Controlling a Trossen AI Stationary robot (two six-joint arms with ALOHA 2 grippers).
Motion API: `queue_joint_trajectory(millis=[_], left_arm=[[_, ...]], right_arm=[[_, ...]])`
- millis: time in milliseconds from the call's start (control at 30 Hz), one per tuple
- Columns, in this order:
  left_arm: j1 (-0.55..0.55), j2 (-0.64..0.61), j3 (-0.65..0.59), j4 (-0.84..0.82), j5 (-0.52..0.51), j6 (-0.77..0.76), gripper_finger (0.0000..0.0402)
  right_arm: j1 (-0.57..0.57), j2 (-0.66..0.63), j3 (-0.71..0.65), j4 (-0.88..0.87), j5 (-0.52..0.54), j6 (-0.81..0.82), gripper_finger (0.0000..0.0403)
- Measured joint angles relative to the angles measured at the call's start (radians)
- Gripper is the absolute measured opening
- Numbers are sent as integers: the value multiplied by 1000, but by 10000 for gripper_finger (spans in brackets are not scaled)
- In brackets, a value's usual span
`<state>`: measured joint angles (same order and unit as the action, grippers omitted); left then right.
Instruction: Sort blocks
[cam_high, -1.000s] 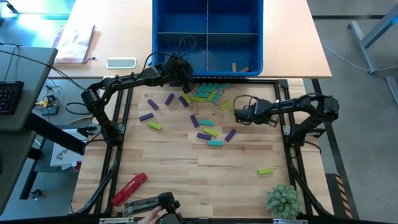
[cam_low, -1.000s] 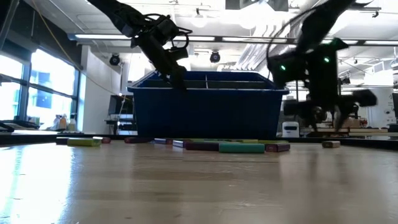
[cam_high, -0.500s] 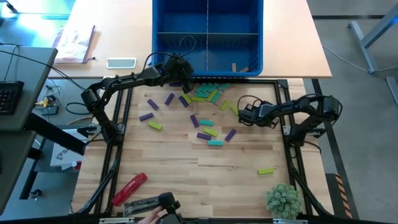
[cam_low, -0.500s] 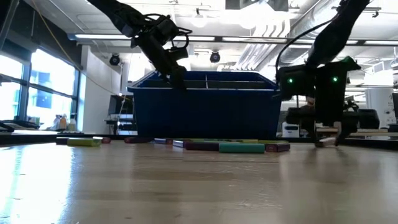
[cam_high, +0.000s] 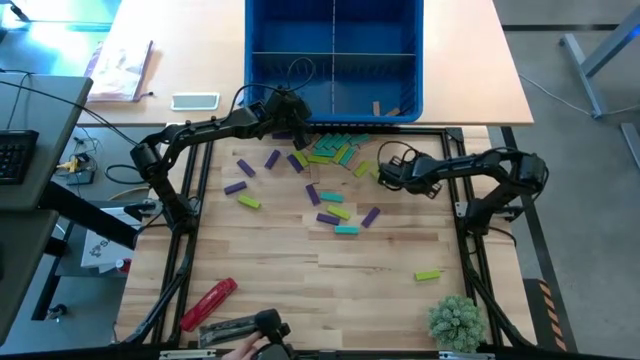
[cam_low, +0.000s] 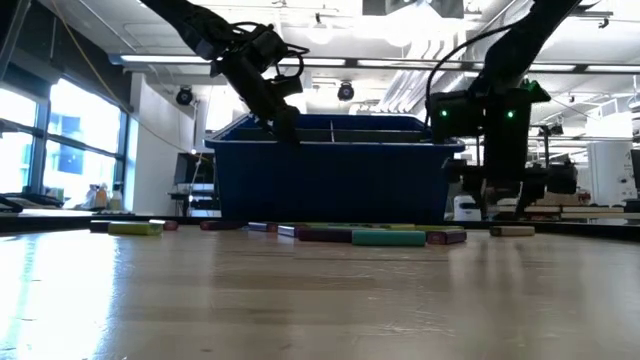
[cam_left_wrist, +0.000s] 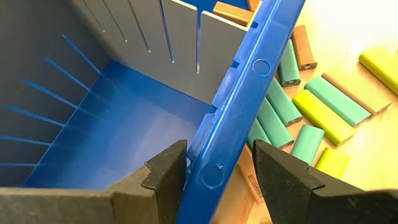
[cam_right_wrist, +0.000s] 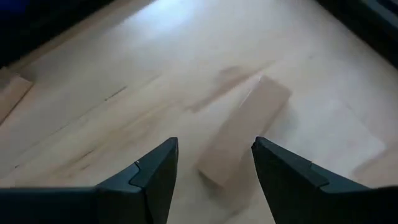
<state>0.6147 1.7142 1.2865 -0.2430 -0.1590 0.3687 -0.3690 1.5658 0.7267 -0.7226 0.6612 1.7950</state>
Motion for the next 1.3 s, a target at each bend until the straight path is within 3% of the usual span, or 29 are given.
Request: queue_joint_trajectory(millis=[133,367,533,700,900,1100,1300], left_arm=[[0,0,0,-14,0,0,164],[-3,0,0,-22,0,-6,164],[-3,0,0,-22,-1,-24,164],[-2,0,0,-23,-1,-24,164],[-2,0,0,-24,-4,-26,164],[-2,0,0,-23,-7,-26,164],[-2,0,0,-21,-8,-28,164]], right_arm=[[-43,0,-5,-22,37,-21,196],[-56,9,-4,9,11,42,196],[-63,109,-4,19,-60,88,196],[-62,207,6,25,-8,72,196],[-69,211,4,53,-2,-104,176],[-58,197,1,119,5,-303,91],[-12,80,110,19,-60,-411,87]])
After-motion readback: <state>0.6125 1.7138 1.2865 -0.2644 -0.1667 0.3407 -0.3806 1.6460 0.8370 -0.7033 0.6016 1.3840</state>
